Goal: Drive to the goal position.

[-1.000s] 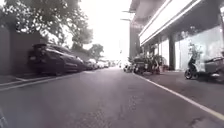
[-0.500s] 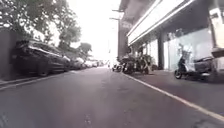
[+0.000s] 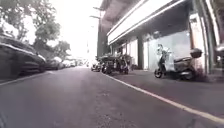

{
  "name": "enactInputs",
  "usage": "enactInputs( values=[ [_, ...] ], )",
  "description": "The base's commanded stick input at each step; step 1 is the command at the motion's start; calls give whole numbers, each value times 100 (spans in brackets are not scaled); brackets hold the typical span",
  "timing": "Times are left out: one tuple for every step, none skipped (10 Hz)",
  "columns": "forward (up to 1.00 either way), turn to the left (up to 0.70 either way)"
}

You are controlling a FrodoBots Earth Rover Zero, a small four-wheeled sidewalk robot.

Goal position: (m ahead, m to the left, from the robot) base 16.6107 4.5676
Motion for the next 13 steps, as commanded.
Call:
enactInputs(
  values=[
    [45,27],
    [45,27],
    [45,27],
    [45,27],
    [45,27],
    [45,27],
    [45,27],
    [45,14],
    [45,3],
    [45,0],
    [45,0],
    [45,0],
    [45,0]
  ],
)
